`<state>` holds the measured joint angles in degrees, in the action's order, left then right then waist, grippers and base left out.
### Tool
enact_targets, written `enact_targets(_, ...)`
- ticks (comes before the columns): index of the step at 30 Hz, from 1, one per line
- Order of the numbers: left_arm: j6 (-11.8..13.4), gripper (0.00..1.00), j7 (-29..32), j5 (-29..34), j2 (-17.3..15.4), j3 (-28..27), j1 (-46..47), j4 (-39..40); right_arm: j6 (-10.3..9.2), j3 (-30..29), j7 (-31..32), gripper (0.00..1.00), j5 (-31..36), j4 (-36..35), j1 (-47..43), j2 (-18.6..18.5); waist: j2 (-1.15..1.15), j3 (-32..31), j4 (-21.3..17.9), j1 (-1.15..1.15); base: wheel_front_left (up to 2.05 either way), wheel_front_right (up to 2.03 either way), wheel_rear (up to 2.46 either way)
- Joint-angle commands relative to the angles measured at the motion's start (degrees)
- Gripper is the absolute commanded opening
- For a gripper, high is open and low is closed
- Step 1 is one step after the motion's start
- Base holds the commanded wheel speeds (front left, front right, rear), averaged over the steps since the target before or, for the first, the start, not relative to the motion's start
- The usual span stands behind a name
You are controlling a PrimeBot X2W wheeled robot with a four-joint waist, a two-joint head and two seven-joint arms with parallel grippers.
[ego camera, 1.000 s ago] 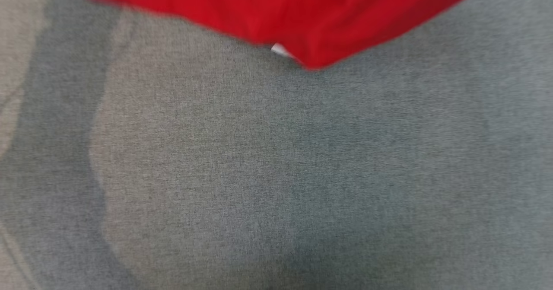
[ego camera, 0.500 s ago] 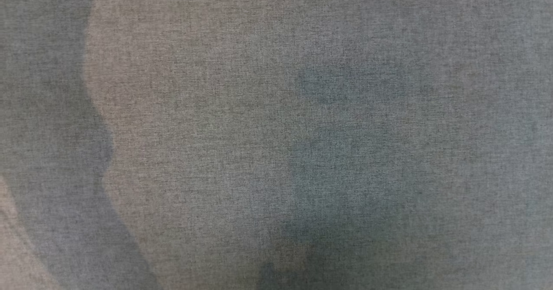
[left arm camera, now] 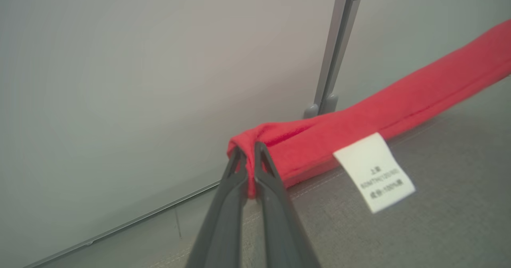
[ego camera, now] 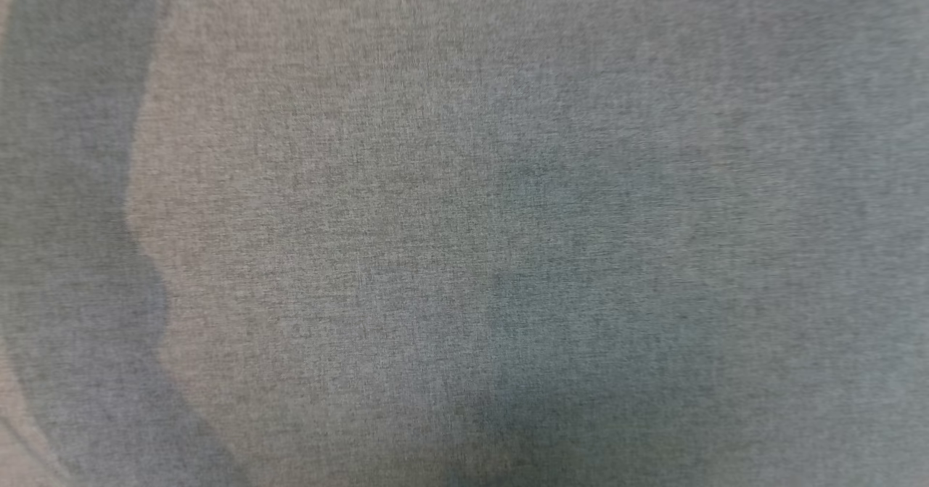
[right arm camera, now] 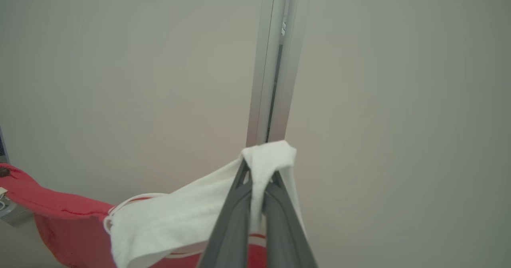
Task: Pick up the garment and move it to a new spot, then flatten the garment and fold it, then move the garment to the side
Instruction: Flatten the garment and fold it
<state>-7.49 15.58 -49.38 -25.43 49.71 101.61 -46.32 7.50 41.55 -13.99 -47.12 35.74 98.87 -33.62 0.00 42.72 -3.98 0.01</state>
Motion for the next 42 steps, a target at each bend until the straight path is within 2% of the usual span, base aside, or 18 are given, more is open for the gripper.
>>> enact_targets(1, 0.01, 0.0, 0.72, -2.36, -1.28, 1.89, -2.94, 1.54, 0.0, 1.68, 0.4, 0.0, -1.64, -0.94, -3.03, -1.18, 0.0, -2.2, -0.18, -0.01, 0.0, 0.0, 0.0)
enact_targets(3, 0.01, 0.0, 2.75, -6.16, -4.0, 5.58, -7.66, 4.48, 0.0, 4.71, 0.86, 0.0, -4.65, -2.92, -7.92, -2.61, 0.0, -5.45, -0.8, -0.01, 0.0, 0.0, 0.0)
enact_targets(9, 0.01, 0.0, 8.48, -15.21, -9.26, 11.0, -18.97, 10.18, 0.0, 11.36, 4.89, 0.0, -11.75, -8.51, -19.27, -4.9, 0.0, -14.06, -2.16, -0.01, 0.0, 0.0, 0.0)
enact_targets(16, 0.01, 0.0, 12.12, -22.16, -14.9, 13.9, -30.05, 16.59, 0.0, 18.39, 13.76, 0.0, -19.4, -16.95, -30.84, -10.2, 0.0, -21.9, -3.18, -0.01, 0.0, 0.0, 0.0)
enact_targets(22, 0.69, 0.0, 13.34, -25.89, -17.18, 15.04, -37.43, 20.98, 0.01, 21.47, 19.12, 0.0, -24.5, -22.04, -37.78, -13.82, 0.0, -26.83, -3.48, -0.01, 0.0, 0.0, 0.0)
enact_targets(31, 4.8, 0.0, 16.01, -31.41, -22.83, 17.87, -49.39, 33.18, 0.01, 24.75, 28.97, 0.0, -33.41, -31.33, -49.16, -21.19, 0.0, -32.28, -3.32, -0.01, 0.0, 0.0, 0.0)
enact_targets(37, 8.22, 0.0, 17.13, -34.36, -27.8, 19.38, -55.83, 42.95, 0.01, 25.88, 33.07, 0.0, -37.09, -37.16, -55.47, -27.29, 0.0, -34.04, -3.36, -0.01, 0.0, 0.0, 0.0)
enact_targets(42, 11.21, 0.0, 18.44, -35.94, -32.01, 20.63, -60.19, 51.09, 0.01, 26.48, 33.87, 0.0, -38.83, -41.29, -59.93, -31.55, 0.0, -34.84, -3.34, -0.01, 0.0, 0.0, 0.0)
